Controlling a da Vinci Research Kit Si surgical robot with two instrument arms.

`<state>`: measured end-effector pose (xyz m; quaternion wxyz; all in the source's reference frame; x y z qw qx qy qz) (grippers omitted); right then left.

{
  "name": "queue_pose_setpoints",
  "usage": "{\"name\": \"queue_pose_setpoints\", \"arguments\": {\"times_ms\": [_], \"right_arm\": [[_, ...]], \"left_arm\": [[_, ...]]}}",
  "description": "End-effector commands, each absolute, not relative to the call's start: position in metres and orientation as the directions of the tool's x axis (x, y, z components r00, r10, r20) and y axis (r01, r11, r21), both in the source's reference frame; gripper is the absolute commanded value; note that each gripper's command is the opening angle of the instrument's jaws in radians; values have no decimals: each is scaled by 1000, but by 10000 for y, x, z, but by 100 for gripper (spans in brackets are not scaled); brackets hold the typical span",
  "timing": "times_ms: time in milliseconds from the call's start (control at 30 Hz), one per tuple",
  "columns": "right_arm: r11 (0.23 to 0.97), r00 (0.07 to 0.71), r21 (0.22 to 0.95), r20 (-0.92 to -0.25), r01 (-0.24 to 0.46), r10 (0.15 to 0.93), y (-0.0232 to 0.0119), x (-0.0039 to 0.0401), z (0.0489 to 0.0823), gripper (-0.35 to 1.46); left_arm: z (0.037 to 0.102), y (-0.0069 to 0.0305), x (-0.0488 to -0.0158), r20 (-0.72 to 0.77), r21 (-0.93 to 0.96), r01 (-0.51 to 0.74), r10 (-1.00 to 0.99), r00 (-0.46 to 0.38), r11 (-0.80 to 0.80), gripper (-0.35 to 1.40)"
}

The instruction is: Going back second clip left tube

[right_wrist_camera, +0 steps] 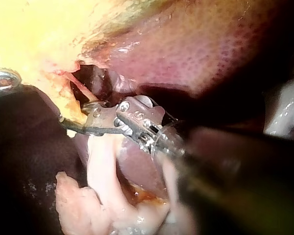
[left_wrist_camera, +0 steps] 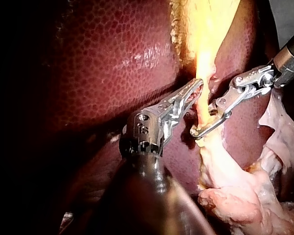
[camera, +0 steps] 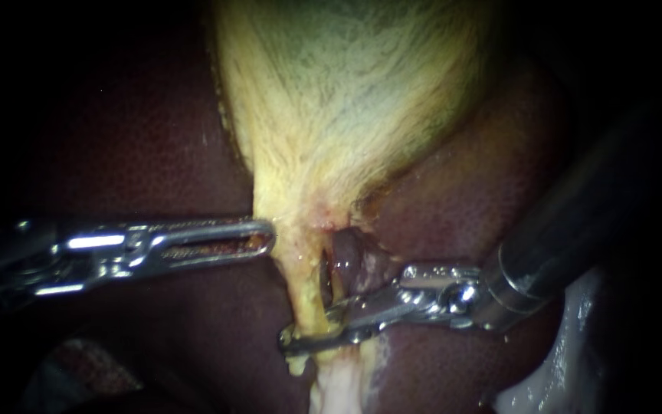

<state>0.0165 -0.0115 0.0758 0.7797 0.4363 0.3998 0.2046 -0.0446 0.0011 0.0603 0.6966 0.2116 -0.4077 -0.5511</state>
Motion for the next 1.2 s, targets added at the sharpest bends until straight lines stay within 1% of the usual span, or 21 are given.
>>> {"name": "queue_pose_setpoints", "arguments": {"times_ms": [33, 400, 433, 567, 633, 667, 767, 833, 933, 1200], "right_arm": [[535, 596, 844, -445, 29, 668, -115, 165, 758, -35], [536, 599, 844, -444, 30, 666, -117, 167, 754, -35], [531, 591, 847, -442, 28, 675, -117, 168, 753, -20], [600, 561, 795, -539, 91, 628, -117, 173, 750, 23], [621, 553, 776, -569, 113, 609, -117, 175, 749, 39], [631, 547, 766, -584, 125, 600, -117, 176, 749, 42], [655, 536, 741, -617, 147, 576, -117, 178, 749, 47], [689, 529, 705, -654, 169, 541, -116, 177, 749, 49], [711, 522, 680, -678, 179, 517, -114, 177, 748, 51], [782, 498, 576, -764, 237, 411, -109, 172, 743, 53]], "left_arm": [[602, 11, -445, 335, 744, 595, -940, 60, 303, -35], [601, 11, -445, 335, 744, 595, -940, 60, 303, -35], [601, 10, -445, 335, 744, 595, -940, 60, 303, -35], [601, 10, -444, 335, 745, 595, -940, 60, 303, -35], [601, 10, -444, 335, 745, 595, -940, 61, 304, -35], [601, 10, -444, 335, 745, 594, -940, 61, 304, -35], [601, 9, -443, 335, 745, 594, -940, 61, 304, -35], [601, 9, -443, 335, 745, 594, -940, 61, 304, -35], [601, 9, -443, 335, 744, 594, -940, 61, 304, -35], [601, 9, -444, 335, 744, 595, -940, 61, 304, -35]]}}
